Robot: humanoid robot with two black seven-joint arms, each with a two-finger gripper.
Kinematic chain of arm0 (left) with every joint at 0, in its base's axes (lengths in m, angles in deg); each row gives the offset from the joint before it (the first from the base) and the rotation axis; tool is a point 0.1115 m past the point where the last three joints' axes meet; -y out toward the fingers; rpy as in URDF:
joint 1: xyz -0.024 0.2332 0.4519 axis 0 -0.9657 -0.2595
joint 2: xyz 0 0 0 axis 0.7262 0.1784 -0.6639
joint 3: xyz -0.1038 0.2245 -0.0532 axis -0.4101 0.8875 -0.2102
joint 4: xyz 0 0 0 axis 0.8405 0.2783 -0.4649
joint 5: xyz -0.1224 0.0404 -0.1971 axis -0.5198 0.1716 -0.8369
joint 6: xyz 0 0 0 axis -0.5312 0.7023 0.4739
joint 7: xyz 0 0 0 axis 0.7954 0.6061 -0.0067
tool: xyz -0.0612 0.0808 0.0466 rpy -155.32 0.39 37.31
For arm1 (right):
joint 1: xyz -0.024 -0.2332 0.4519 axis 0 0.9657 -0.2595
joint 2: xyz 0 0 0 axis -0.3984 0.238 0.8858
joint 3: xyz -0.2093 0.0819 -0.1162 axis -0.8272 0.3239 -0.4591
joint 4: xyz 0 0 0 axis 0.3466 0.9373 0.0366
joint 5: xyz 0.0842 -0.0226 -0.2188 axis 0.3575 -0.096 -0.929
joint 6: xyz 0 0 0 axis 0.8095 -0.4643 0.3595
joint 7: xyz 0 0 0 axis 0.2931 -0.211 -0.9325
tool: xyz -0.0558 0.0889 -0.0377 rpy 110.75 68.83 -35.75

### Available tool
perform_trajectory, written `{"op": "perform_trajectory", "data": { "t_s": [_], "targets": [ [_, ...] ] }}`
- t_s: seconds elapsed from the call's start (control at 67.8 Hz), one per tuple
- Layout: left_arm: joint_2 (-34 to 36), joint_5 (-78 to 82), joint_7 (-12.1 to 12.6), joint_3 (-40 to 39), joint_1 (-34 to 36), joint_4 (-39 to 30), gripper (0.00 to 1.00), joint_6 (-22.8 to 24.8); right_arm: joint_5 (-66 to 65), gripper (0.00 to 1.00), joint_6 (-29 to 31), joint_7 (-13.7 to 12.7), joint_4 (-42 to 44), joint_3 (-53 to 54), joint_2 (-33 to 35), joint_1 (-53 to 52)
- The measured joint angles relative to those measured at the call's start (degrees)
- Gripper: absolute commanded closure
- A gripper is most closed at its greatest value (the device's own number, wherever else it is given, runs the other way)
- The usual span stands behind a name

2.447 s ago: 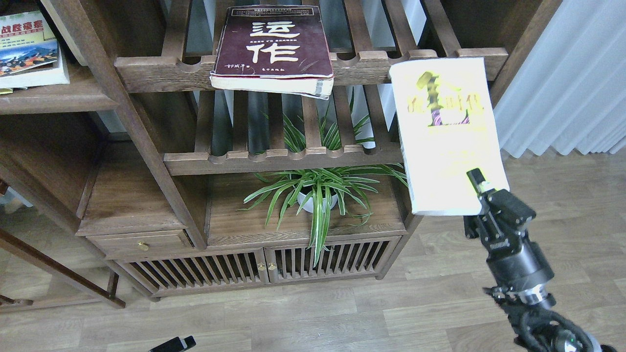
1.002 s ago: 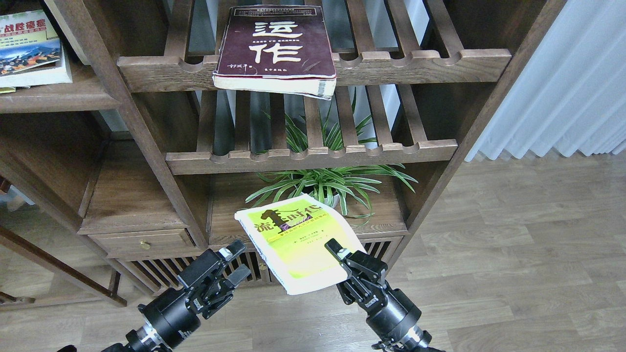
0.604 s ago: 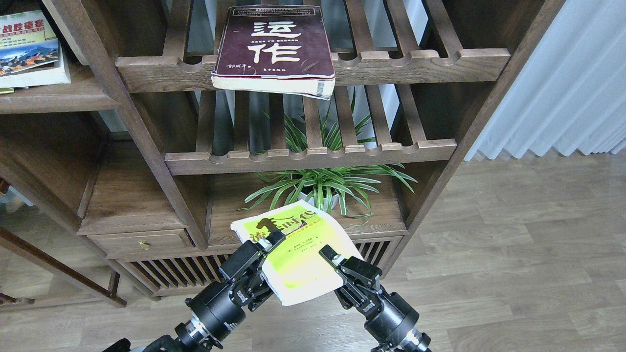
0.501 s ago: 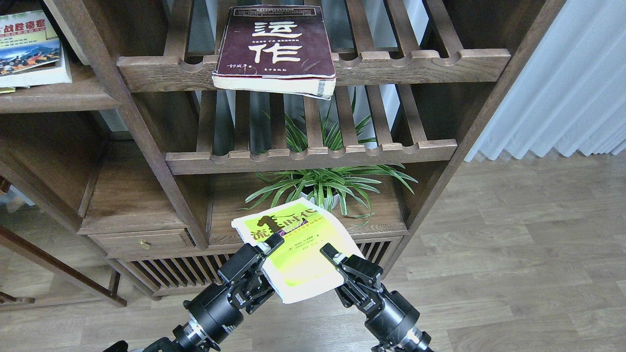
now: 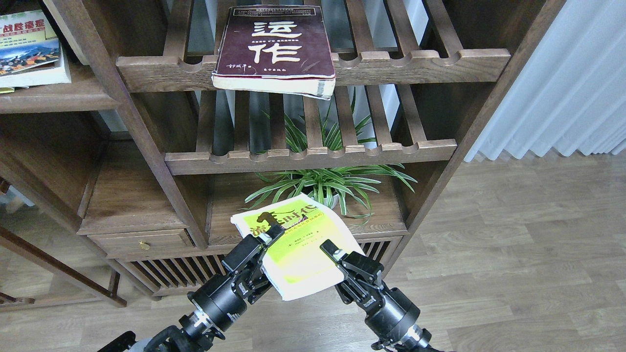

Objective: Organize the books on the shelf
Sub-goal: 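Take the yellow book with the left gripper and open the right gripper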

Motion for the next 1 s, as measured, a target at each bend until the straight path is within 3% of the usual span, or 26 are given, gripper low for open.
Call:
{"op": "perform_trajectory", "data": {
  "t_s": [0.221, 0.398, 0.442, 0.693, 0.766, 0.781, 0.84, 0.958, 1.002],
  "targets": [
    [-1.6, 0.0, -0.2, -0.1, 1.2, 0.4, 0.45, 0.0, -0.1, 0.98, 0.0, 0.0, -0.2, -0.6, 0.0, 0.0],
    [-2.2, -0.3, -0.9, -0.1, 2.0, 0.3, 0.8, 0.0, -0.3, 0.98, -0.1, 0.0, -0.2, -0.7, 0.0, 0.0],
    [-2.3, -0.4, -1.2, -0.1, 2.1, -0.3, 0.94, 0.0, -0.4, 0.98, -0.1, 0.0, -0.2, -0.7, 0.0, 0.1],
    [-1.4, -0.6, -1.4, -0.2, 1.7, -0.9, 1.0, 0.0, -0.6, 0.93, -0.1, -0.2, -0.2, -0.9, 0.0, 0.2],
    [0.0, -0.6, -1.0, -0.3, 1.4, -1.1, 1.0, 0.0, -0.7, 0.74, -0.1, -0.3, -0.2, -1.0, 0.0, 0.2],
    [0.4, -0.6, -1.0, -0.3, 1.3, -1.2, 1.0, 0.0, -0.7, 0.63, -0.1, -0.3, -0.2, -1.0, 0.0, 0.2],
    [1.9, -0.6, -0.9, -0.4, 0.8, -1.6, 1.0, 0.0, -1.0, 0.41, -0.1, -0.4, 0.1, -1.4, -0.1, 0.2],
    [5.9, -0.5, -0.4, -0.4, -0.8, -3.7, 1.0, -0.1, -3.0, 0.07, -0.1, -0.4, 1.2, -2.7, -0.1, -0.2],
    [7.6, -0.5, -0.3, -0.4, -1.4, -4.6, 1.0, -0.1, -4.3, 0.01, 0.0, -0.3, 1.5, -3.4, -0.1, -0.3]
  ]
}}
